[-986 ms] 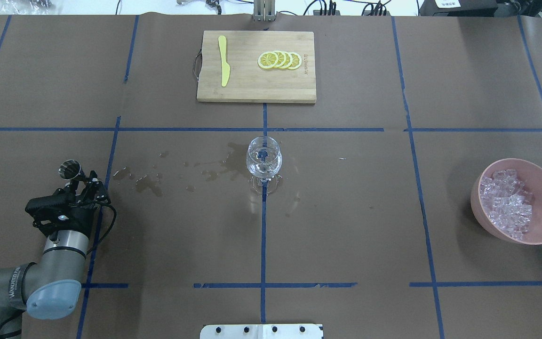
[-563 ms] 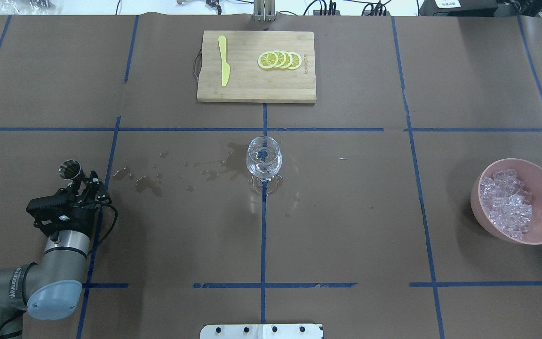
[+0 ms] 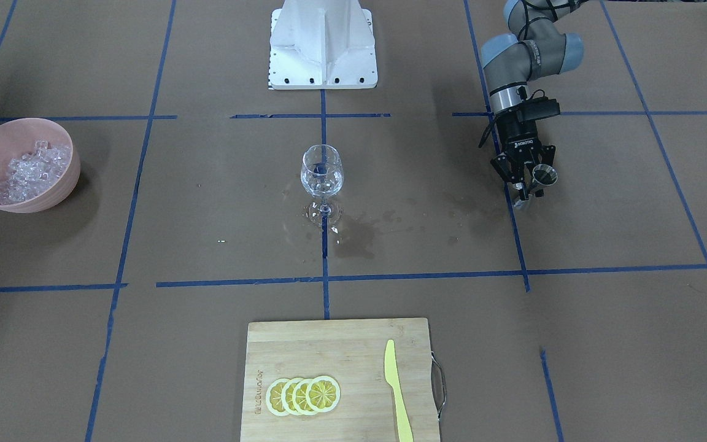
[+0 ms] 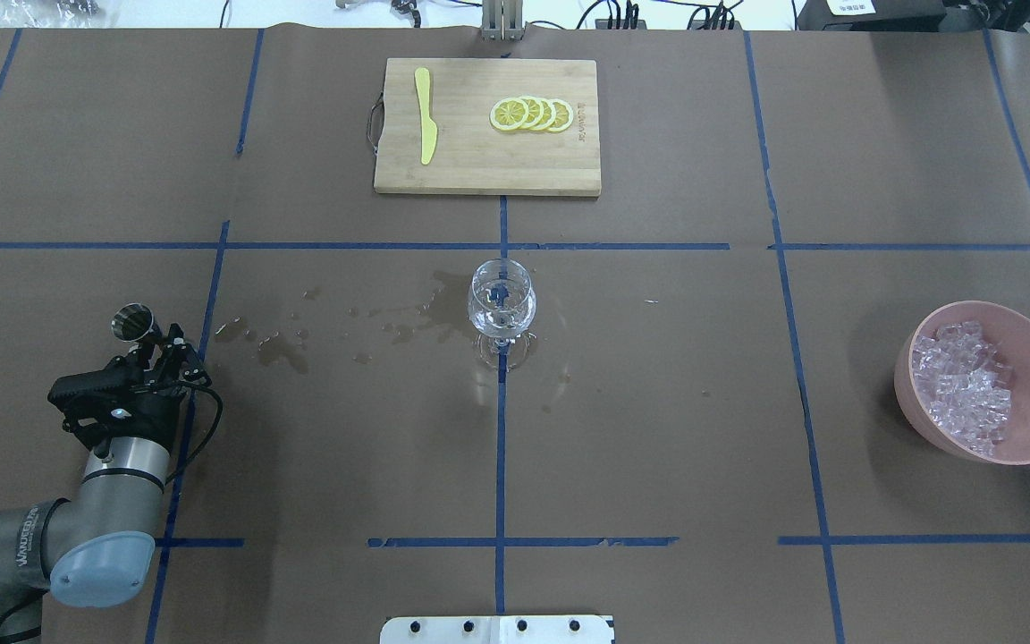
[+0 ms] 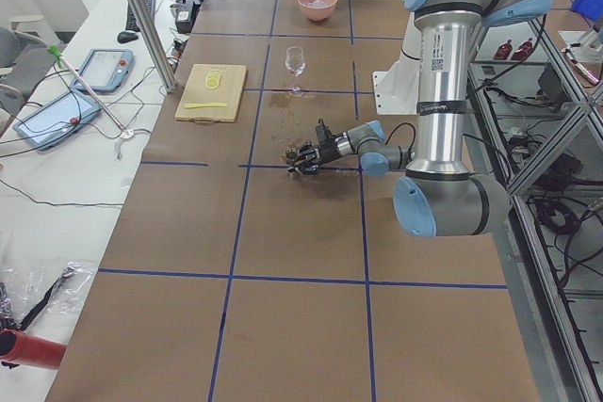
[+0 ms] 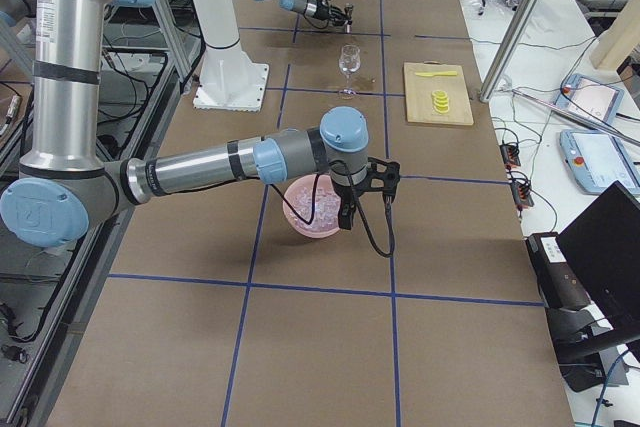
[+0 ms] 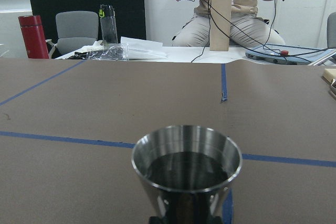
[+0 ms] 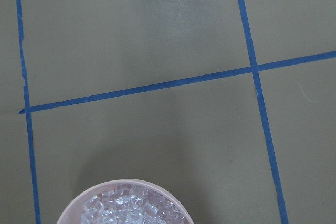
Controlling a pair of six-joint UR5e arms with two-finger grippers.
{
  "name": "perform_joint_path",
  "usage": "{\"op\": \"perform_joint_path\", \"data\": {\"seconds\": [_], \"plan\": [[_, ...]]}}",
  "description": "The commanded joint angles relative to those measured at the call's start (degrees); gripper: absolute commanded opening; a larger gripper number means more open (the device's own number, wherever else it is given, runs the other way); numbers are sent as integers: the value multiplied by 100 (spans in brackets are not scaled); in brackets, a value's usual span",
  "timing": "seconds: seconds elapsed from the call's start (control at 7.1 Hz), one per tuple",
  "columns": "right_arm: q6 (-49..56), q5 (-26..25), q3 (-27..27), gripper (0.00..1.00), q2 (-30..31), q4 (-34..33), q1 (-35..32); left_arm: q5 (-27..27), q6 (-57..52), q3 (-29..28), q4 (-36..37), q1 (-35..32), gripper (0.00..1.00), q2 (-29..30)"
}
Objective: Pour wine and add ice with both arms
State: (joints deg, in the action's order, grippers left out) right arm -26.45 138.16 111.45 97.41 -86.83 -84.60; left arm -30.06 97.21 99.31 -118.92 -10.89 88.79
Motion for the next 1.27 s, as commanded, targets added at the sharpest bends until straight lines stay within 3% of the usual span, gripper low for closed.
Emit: {"op": "perform_joint_path", "data": {"seconds": [0.0, 0.28, 0.84, 1.13], "plan": [[0, 0, 0, 100, -3, 0, 5, 0, 0, 9, 0, -1, 23, -2], [0, 0, -9, 100, -3, 0, 5, 105, 9, 18, -9, -9, 0, -2], [9, 9, -26, 100, -3, 9, 5, 114, -52, 878, -26, -27, 0, -20], [9, 18, -18, 100, -3, 26, 5, 220, -645, 985, -35, -115, 0, 366]]}}
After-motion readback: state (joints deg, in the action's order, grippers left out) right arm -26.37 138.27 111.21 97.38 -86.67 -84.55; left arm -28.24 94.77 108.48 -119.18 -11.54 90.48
